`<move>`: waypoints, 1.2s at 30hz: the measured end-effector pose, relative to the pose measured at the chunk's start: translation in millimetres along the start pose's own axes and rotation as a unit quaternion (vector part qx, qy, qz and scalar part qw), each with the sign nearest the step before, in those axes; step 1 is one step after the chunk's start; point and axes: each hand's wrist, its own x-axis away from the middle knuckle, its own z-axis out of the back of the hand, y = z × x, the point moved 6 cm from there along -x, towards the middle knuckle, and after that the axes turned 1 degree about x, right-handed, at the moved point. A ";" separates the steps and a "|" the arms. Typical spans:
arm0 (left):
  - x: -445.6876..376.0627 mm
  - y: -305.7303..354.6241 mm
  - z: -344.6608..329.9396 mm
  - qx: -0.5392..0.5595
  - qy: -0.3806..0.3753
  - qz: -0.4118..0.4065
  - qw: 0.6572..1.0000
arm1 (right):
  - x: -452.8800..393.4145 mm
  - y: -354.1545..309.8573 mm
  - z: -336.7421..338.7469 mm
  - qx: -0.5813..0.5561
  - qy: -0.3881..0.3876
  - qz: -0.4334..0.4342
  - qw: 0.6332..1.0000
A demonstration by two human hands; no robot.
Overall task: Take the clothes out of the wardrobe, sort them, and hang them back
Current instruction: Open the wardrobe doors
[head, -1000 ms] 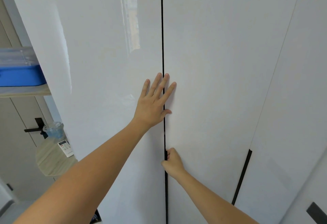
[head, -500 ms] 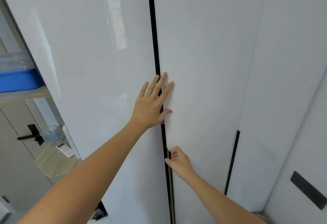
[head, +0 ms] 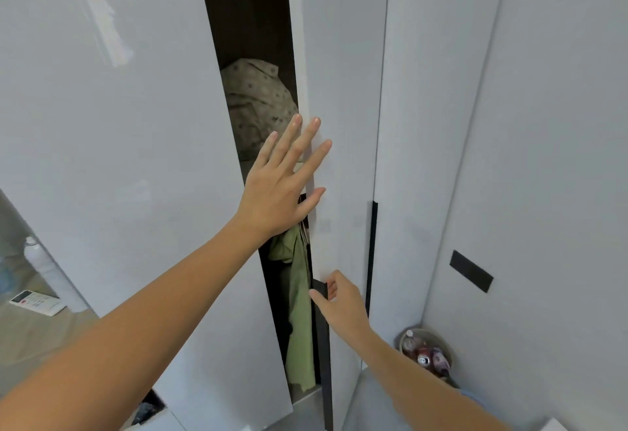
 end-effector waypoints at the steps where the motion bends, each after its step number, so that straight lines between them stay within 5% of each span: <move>1: -1.9 9.0 2.3 -0.002 -0.006 0.003 1.000 | 4.7 2.0 9.7 0.010 0.006 0.005 1.000; 23: -112.6 210.1 0.1 -0.002 -0.050 -0.066 0.997 | 27.9 98.4 204.9 0.181 0.112 0.046 0.976; 33: -141.3 242.4 -18.0 -0.005 -0.087 -0.093 0.992 | 11.6 124.0 252.7 0.162 0.098 0.030 0.981; 36: -133.3 235.1 -18.6 0.013 -0.085 -0.097 0.992 | 26.3 112.0 251.7 0.161 0.155 0.036 0.974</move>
